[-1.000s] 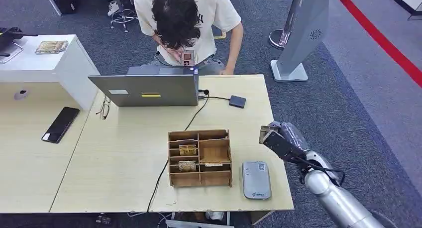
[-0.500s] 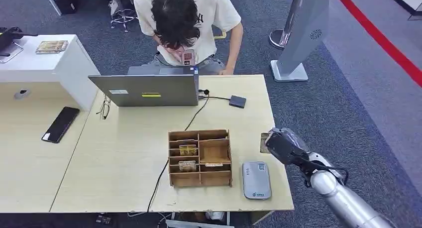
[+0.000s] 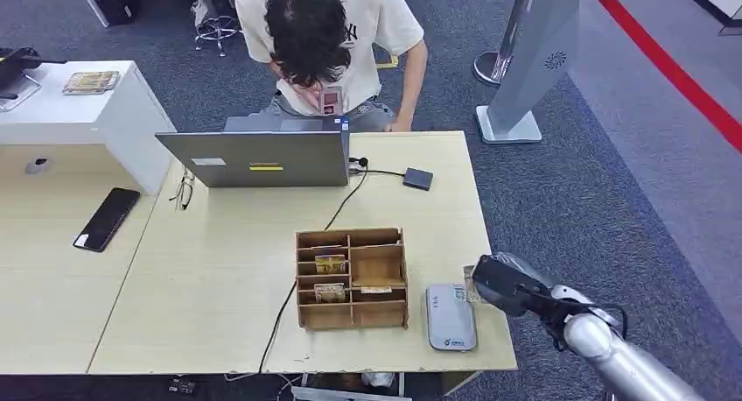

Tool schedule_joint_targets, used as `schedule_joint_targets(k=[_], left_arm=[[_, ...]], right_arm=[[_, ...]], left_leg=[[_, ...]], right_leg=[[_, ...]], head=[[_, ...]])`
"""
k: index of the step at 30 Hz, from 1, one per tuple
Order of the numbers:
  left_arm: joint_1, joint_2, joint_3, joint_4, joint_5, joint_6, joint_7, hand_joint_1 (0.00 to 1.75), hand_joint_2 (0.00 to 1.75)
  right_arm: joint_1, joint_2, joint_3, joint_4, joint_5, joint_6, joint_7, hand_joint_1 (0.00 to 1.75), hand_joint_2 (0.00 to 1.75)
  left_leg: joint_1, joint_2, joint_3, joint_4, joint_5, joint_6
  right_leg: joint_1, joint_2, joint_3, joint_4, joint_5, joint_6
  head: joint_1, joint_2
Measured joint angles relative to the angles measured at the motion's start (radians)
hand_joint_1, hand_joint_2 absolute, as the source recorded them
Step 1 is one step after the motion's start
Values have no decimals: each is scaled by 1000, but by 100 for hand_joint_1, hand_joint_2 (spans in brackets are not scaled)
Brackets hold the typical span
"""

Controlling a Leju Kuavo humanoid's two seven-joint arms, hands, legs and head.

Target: Pass the card to the sensor for recognition and then transmit it.

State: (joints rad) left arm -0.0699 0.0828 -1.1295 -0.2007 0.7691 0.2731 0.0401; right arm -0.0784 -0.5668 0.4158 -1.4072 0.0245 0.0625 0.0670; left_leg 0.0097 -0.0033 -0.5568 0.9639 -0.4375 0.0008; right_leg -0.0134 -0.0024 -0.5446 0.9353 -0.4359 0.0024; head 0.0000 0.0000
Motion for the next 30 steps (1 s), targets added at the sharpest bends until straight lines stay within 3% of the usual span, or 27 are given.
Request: schedule_joint_targets(k=[9,30], left_arm=[[5,0,0,0,0,3,-1,0,0],[2,-7,0,0,-1,-1,4,0,0]], right_arm=[[65,-31,15,-71,-42,11,39,175,175],[25,38,52,-45,-74,8,-4,175,175]], left_leg=[[0,0,0,0,0,-1],[0,0,0,0,0,-1]], right_leg=[[0,0,0,0,0,0],[0,0,0,0,0,0]], head=[[0,0],[0,0]])
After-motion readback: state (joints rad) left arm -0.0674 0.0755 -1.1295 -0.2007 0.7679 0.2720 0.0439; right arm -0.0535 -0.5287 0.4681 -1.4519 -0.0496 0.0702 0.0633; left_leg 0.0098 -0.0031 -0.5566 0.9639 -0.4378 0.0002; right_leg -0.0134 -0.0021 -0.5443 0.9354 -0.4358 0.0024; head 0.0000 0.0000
